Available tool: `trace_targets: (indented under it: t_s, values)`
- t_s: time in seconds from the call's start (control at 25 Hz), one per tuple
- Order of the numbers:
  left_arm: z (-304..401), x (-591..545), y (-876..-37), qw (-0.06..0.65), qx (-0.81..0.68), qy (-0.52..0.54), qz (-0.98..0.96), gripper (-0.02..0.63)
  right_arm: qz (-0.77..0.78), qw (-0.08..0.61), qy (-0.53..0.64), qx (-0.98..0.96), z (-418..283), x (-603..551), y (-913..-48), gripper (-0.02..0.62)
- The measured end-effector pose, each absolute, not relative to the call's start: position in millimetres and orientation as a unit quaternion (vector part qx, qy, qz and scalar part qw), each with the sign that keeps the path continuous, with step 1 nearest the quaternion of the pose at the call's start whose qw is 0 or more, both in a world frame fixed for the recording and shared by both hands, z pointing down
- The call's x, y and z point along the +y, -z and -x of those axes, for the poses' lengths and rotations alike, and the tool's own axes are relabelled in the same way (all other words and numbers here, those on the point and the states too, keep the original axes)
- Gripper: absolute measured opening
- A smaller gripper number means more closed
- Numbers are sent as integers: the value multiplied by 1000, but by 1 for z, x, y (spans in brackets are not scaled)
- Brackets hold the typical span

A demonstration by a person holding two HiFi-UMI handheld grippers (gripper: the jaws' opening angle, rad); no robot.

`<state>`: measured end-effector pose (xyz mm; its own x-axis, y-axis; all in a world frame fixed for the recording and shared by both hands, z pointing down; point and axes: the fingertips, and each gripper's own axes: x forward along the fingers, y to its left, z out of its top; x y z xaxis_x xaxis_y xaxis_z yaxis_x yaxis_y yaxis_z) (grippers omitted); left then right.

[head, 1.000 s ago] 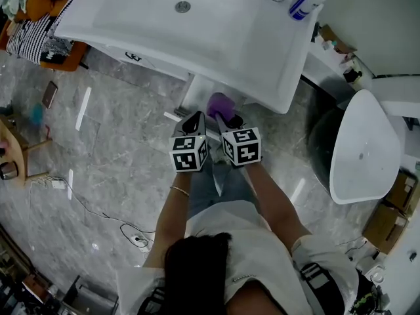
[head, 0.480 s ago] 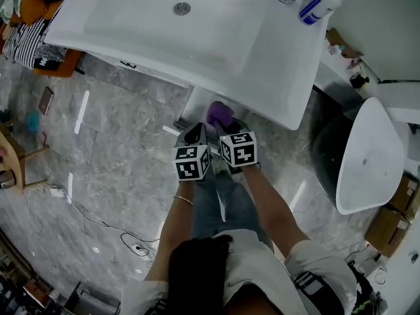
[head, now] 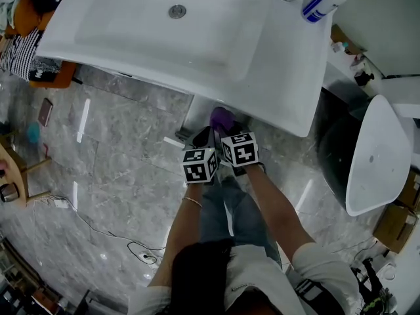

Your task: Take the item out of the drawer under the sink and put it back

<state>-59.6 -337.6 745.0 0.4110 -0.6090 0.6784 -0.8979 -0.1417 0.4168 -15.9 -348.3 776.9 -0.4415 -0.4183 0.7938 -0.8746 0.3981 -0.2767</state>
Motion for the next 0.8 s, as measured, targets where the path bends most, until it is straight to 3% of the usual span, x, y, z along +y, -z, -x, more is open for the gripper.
trace_targets:
  t_s: [0.4, 0.8]
  values:
    - [69, -342, -761, 420, -517, -195, -720, 5, -422, 316, -372, -764, 21, -355, -798, 86]
    - [70, -337, -755, 420, -516, -179, -725, 5, -396, 324, -389, -766, 15, -344, -794, 166]
